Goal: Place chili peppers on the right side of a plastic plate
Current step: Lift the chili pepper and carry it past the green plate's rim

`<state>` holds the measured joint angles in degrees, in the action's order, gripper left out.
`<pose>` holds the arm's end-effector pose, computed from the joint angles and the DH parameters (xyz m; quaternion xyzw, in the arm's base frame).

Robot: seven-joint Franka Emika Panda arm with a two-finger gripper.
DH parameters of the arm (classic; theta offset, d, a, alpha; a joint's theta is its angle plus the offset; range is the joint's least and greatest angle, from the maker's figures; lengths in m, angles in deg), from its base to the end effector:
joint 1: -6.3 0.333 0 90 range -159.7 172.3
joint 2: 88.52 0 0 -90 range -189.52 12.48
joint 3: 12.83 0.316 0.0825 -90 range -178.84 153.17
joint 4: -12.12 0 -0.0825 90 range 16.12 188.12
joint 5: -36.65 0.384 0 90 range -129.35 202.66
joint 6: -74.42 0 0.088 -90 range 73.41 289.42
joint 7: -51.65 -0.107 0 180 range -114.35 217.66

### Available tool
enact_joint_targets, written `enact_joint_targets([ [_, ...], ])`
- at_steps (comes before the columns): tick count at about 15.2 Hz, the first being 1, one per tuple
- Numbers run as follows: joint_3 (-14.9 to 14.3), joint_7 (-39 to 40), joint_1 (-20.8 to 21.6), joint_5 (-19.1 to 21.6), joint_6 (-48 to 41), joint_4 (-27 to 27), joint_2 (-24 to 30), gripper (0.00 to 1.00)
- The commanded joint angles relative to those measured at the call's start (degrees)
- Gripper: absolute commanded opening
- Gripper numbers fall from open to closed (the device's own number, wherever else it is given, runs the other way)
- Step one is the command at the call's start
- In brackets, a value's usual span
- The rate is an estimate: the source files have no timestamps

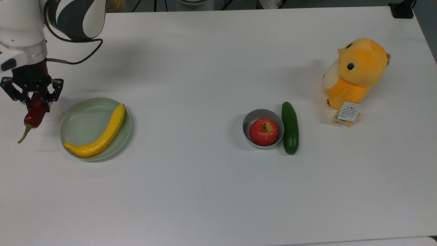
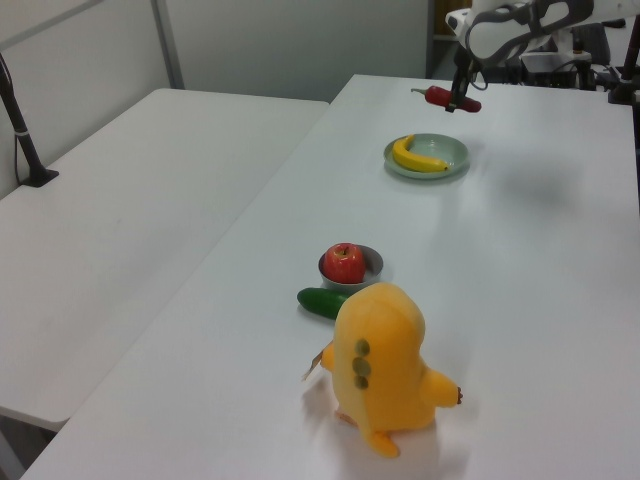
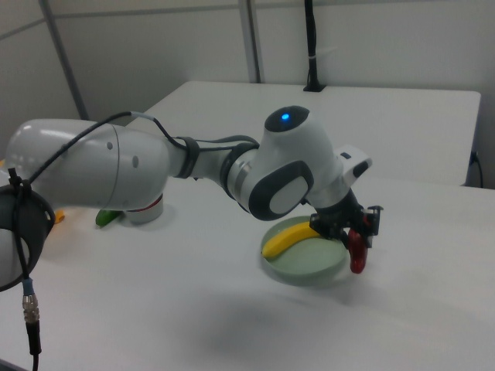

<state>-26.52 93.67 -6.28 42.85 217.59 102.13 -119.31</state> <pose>0.6635 -0.2954 0.3799 0.9711 0.1265 0.1583 0.1264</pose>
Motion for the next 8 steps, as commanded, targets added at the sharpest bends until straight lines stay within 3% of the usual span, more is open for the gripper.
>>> enact_joint_targets([
  [1, -0.37, 5.34, -0.25, 1.54, 2.46, -0.71, -2.77, 0.00],
  [4, -0.20, 5.88, -0.43, 1.36, 5.53, -0.71, -4.45, 0.01],
  [8, 0.15, 5.79, -0.26, 1.45, 7.11, -0.62, -5.50, 0.15],
])
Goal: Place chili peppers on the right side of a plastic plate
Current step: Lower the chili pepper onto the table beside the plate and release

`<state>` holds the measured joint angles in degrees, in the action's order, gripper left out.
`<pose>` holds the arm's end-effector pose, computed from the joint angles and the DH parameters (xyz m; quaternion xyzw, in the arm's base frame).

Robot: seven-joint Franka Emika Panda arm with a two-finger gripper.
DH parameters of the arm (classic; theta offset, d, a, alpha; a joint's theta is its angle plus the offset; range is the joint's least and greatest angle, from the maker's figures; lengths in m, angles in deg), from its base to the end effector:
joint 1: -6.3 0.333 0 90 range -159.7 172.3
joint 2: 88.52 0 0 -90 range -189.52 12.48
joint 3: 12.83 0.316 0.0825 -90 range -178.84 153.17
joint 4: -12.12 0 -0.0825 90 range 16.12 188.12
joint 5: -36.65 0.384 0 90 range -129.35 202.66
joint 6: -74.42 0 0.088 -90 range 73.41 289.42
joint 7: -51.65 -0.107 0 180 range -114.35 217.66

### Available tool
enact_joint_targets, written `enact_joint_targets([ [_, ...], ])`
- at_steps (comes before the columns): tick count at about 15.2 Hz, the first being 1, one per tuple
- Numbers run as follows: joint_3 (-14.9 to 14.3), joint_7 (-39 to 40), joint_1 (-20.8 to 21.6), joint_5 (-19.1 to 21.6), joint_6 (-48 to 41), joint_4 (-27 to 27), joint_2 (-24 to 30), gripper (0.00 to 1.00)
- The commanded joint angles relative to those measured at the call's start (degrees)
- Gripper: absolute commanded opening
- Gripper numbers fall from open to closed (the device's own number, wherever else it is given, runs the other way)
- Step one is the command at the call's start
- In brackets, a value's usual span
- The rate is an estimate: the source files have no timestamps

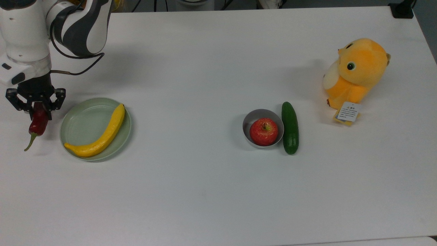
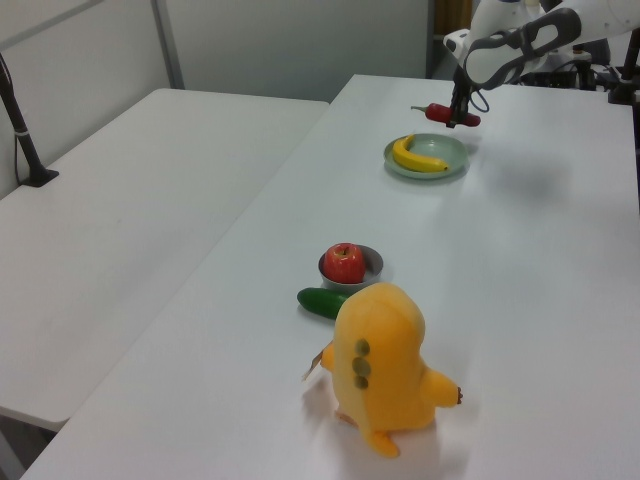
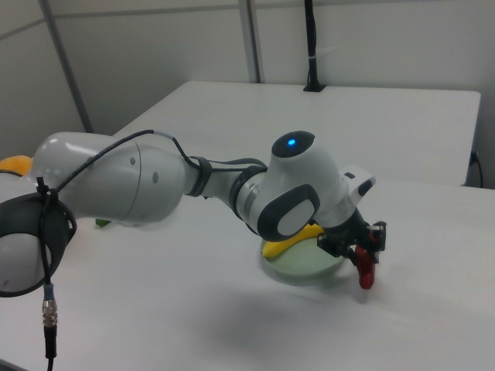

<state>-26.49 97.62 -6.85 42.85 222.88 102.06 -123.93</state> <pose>0.6681 -0.3045 0.3341 0.9645 0.1587 0.1535 0.1447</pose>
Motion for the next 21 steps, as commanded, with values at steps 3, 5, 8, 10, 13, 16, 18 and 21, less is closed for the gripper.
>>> enact_joint_targets([
  [3, 0.21, 1.67, 0.58, 1.45, 3.14, -0.55, -1.67, 0.32],
  [5, 0.29, 1.23, 0.67, 1.54, 3.14, -0.55, -1.59, 0.47],
  [8, 0.56, 0.18, 0.67, 1.54, 3.14, -0.55, -1.50, 0.73],
  [10, 0.56, 0.09, 0.76, 1.54, 3.14, -0.55, -1.15, 0.85],
  [13, 0.47, 0.08, 0.76, 1.63, 3.14, -0.47, 0.17, 0.87],
  [16, 1.26, -1.57, 0.85, 1.80, 2.53, -0.11, 4.02, 0.94],
  [18, 1.44, -5.52, 1.02, 1.80, 0.87, 0.32, 7.36, 0.99],
  [21, 1.44, -8.35, 1.63, 1.71, -6.67, 0.41, 14.03, 1.00],
])
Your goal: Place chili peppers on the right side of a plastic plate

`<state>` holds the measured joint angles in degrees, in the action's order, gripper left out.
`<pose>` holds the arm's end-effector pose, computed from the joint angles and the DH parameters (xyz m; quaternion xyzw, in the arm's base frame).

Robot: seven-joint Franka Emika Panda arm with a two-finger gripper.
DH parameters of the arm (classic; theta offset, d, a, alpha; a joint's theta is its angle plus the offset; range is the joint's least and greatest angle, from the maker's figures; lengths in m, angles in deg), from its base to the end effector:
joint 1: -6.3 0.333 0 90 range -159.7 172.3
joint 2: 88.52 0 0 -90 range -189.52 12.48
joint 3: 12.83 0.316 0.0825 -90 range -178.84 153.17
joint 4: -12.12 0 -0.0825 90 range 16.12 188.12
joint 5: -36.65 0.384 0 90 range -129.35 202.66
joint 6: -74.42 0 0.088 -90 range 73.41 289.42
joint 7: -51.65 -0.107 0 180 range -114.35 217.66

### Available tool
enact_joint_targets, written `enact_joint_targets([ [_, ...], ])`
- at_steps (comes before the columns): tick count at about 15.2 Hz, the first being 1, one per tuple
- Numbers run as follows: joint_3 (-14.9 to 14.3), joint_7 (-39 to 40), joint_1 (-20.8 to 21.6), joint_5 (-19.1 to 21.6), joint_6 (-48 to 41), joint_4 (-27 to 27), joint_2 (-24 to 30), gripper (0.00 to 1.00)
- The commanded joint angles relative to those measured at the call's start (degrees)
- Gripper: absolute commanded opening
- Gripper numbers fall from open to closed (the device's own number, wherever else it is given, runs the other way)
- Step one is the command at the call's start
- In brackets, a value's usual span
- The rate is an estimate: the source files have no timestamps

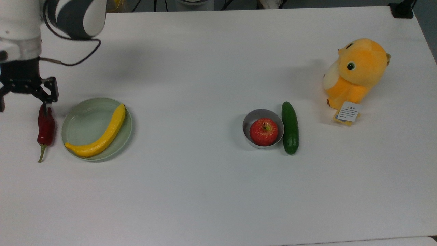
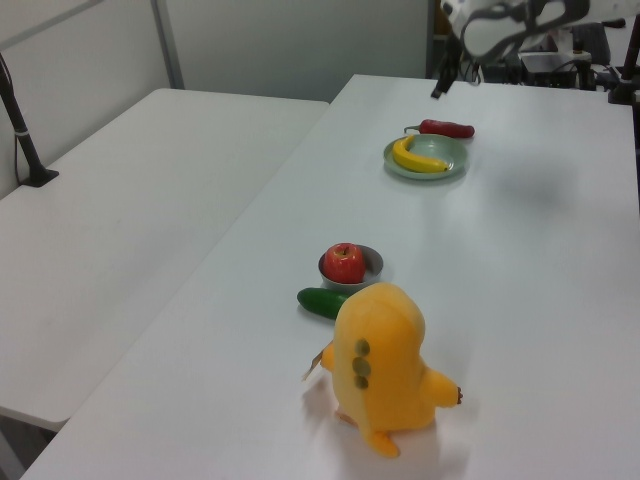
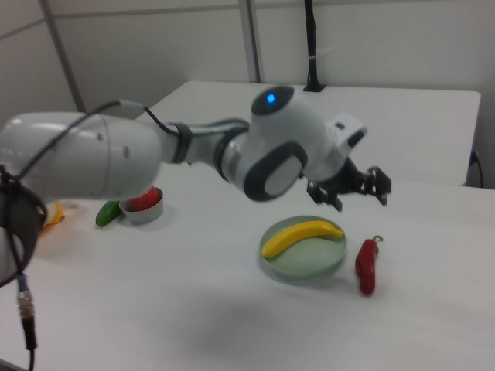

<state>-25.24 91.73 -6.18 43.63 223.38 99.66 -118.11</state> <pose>0.6802 -0.2848 0.4279 0.9531 0.1137 0.2352 0.1527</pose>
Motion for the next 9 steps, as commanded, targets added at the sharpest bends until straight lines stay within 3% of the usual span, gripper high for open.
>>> enact_joint_targets([
  [1, 0.19, -3.07, 1.66, 1.02, -10.50, 2.81, 10.67, 1.00],
  [6, 0.19, -12.72, 5.61, 0.93, -29.47, 2.72, 21.83, 1.00],
  [9, 0.19, -24.22, 8.60, 0.93, -40.91, 2.55, 27.55, 1.00],
])
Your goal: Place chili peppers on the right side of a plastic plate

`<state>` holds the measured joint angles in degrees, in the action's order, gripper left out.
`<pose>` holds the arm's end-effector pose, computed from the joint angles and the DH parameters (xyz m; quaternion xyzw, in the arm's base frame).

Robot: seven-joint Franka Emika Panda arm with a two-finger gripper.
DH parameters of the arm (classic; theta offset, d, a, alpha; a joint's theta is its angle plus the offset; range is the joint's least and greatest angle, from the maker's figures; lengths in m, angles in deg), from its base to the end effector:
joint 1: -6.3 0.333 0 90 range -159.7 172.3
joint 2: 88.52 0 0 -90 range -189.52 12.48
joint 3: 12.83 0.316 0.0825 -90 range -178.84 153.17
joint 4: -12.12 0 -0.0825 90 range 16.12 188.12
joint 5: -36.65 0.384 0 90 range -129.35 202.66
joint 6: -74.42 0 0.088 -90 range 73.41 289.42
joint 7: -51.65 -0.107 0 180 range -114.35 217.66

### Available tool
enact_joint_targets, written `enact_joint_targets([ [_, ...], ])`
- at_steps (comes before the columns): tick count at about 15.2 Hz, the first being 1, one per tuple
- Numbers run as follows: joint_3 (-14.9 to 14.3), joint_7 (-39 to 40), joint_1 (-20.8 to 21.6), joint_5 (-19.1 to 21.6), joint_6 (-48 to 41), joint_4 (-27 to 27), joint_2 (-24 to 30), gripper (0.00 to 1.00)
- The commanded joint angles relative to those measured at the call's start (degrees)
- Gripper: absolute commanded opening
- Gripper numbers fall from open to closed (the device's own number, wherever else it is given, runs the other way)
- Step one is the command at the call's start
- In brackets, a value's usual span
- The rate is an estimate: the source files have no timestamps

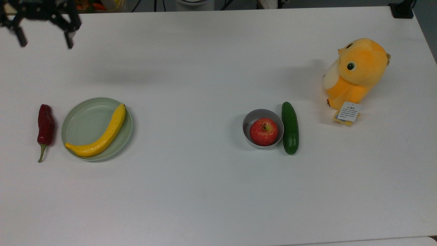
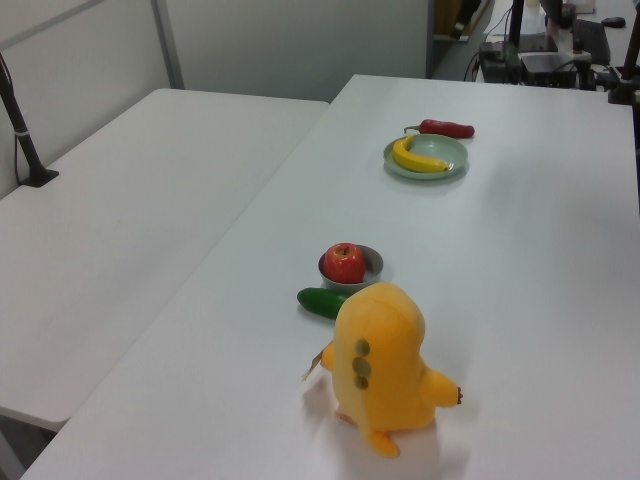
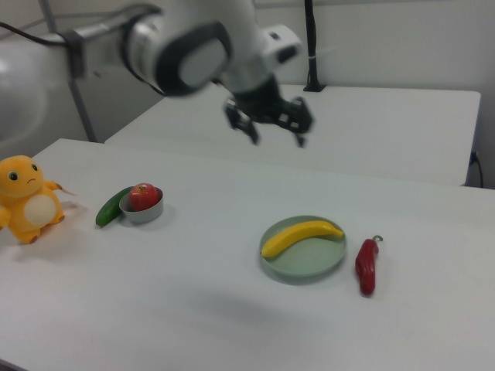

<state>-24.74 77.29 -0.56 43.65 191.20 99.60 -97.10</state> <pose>0.6100 -0.1896 0.6078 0.9814 0.0456 0.1843 0.0281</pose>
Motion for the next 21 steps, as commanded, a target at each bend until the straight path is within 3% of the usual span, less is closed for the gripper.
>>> enact_joint_targets([
  [1, -0.31, -13.38, 4.21, 0.92, -12.60, 2.61, 8.30, 1.00],
  [5, 1.26, -21.66, 7.29, 0.92, -25.00, 2.35, 13.49, 1.00],
  [9, 7.76, -26.59, 7.56, 0.83, -30.03, 2.70, 14.12, 1.00],
  [14, 14.44, -29.68, 7.56, 0.74, -29.07, 4.80, 13.42, 1.00],
  [21, 14.89, -23.28, 7.83, -0.31, -18.97, 7.09, 10.78, 1.00],
])
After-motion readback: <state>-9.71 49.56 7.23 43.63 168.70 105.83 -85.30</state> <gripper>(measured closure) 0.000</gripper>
